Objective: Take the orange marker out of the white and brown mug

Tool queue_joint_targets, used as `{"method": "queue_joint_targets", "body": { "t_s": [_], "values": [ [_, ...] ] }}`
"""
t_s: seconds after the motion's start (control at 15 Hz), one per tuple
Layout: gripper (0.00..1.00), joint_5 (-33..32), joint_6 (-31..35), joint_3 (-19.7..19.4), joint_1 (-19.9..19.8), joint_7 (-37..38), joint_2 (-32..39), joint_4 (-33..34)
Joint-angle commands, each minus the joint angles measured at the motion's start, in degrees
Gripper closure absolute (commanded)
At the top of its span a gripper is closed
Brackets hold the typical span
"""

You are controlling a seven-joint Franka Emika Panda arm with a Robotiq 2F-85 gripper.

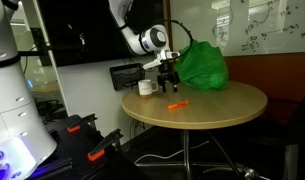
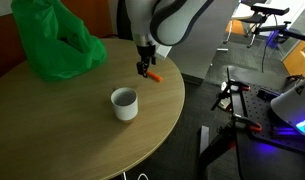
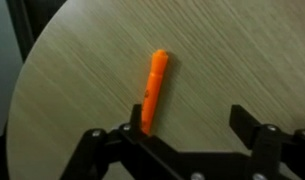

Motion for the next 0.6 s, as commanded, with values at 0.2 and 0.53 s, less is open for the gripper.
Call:
{"method": "queue_joint_targets", "body": {
  "t_s": [0.2, 0.53],
  "values": [
    [0.00, 3.88, -8.47, 2.18, -2.17, -5.85, -3.95, 1.10],
    [0.00, 4.77, -7.50, 3.77, -2.53, -8.39, -11.12, -2.30]
  ]
}}
